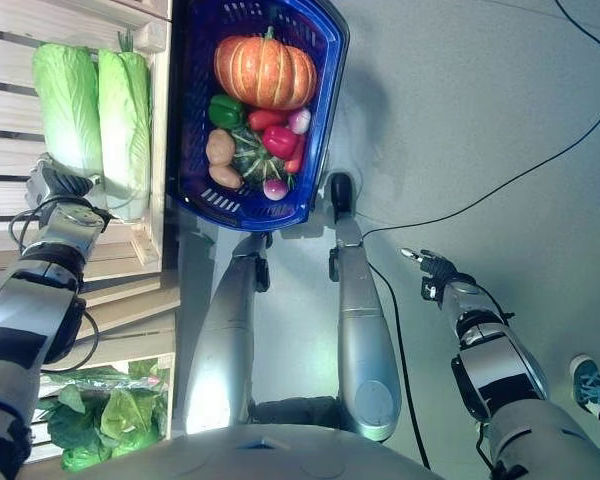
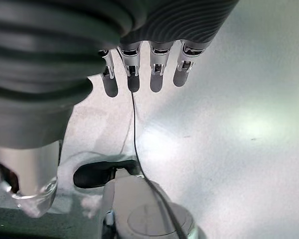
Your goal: Pick up fruits and vegetables into the basket
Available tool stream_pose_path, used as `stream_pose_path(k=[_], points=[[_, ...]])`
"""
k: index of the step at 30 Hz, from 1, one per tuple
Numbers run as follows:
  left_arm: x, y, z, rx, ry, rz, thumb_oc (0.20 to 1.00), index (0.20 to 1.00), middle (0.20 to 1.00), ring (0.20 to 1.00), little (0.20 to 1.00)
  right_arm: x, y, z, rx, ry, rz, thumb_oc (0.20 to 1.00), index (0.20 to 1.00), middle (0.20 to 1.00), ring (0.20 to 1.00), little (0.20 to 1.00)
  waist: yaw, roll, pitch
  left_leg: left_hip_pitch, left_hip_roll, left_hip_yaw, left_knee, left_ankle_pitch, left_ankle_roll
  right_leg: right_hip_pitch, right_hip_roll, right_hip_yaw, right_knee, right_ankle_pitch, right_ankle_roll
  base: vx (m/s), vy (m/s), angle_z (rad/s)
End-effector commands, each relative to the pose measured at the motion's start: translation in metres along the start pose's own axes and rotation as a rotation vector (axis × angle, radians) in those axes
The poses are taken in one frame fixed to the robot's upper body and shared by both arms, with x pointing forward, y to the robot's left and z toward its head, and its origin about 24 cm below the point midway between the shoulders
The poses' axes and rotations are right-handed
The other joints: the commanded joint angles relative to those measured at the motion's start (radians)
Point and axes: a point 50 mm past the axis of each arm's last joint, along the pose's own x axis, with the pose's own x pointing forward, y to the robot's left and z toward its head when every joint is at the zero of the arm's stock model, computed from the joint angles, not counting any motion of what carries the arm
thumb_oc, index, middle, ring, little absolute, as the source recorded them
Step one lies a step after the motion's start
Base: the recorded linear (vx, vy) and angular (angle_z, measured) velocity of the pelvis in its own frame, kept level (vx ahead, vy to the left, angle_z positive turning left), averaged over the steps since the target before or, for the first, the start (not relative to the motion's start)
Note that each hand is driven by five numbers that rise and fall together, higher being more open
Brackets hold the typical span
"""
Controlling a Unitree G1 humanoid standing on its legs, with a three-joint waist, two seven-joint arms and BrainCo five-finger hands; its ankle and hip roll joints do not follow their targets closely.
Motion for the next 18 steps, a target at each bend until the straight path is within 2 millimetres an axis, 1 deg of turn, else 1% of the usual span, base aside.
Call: stream_pose_path(k=[1,9,14,18], points=[[-0.0115,-0.0217,-0.0263,0.028,0.074,-0.112,0.2,0.2,0.2,0.2,0.2,-0.0053,-0.0189,-0.0239,-0.017,0.076,-0.046,1.0,1.0,1.0,1.0,1.0,0.008,-0.003,-0.036,-0.02,-0.023,0.003,-0.059,0.041,-0.002,0.036,0.045,-0.076,0.061,-0.127,-0.009,0.0,0.0,0.0],[-0.0118,-0.0222,-0.0274,-0.02,0.075,-0.121,0.2,0.2,0.2,0.2,0.2,-0.0056,-0.0198,-0.024,-0.015,0.076,-0.047,1.0,1.0,1.0,1.0,1.0,0.01,-0.002,-0.036,-0.015,-0.023,0.003,-0.066,0.044,-0.002,0.039,0.044,-0.079,0.059,-0.127,-0.008,0.0,0.0,0.0],[-0.0135,-0.0256,-0.0285,-0.131,0.11,-0.142,0.2,0.2,0.2,0.2,0.2,-0.0054,-0.0191,-0.0246,-0.015,0.074,-0.044,1.0,1.0,1.0,1.0,1.0,0.01,0.001,-0.036,-0.007,-0.024,0.002,-0.071,0.046,-0.002,0.045,0.045,-0.079,0.059,-0.129,-0.007,0.0,0.0,0.0],[-0.016,-0.0289,-0.0333,-0.115,0.124,-0.146,0.2,0.2,0.2,0.2,0.2,-0.0047,-0.0174,-0.0215,-0.012,0.069,-0.04,1.0,1.0,1.0,1.0,1.0,0.01,0.0,-0.036,-0.005,-0.023,0.006,-0.076,0.05,-0.004,0.048,0.044,-0.081,0.05,-0.123,-0.006,0.0,0.0,0.0]])
